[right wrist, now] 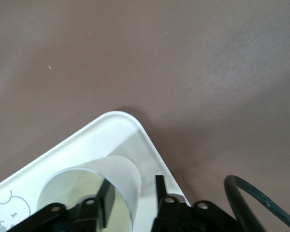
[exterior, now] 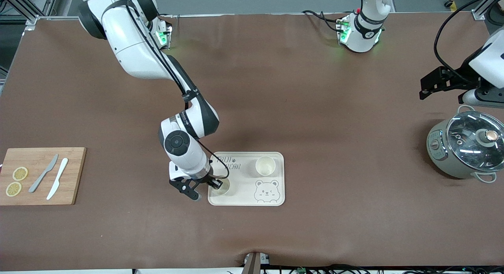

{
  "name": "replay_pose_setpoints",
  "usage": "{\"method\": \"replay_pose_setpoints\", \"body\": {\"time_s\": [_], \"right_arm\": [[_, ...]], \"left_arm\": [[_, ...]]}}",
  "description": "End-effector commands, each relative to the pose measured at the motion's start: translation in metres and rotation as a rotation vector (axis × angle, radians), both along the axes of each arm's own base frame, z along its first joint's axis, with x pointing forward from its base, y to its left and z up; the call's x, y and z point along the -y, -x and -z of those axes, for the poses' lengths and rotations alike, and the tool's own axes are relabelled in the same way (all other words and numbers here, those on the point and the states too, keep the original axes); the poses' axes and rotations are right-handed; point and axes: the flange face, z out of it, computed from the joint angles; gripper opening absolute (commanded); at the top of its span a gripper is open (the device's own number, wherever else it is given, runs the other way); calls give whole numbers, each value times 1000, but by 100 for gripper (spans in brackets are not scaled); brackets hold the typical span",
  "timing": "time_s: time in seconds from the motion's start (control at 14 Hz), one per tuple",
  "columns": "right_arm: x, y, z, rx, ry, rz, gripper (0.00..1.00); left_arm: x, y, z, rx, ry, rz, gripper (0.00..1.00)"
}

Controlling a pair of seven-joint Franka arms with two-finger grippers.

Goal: Place white IKEA cup upright on tray with both arms
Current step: 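Open the right gripper and lift it off the cup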

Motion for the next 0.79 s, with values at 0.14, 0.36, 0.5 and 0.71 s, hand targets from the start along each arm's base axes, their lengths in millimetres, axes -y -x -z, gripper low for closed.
{"method": "replay_pose_setpoints", "body": {"time_s": [0.14, 0.36, 0.5, 0.71], "right_arm": [[12, 2, -69, -41, 30, 23, 100], [61, 7, -155, -113, 54, 55, 100], [103, 21, -216, -184, 78, -10, 100], [180, 52, -297, -278, 101, -103, 100]], "left_arm": [[17, -5, 16, -7, -104, 77, 100], [18, -10, 15, 29, -97, 77, 100], [16, -12, 15, 38, -90, 72, 100], [17, -12, 13, 47, -79, 64, 100]]}}
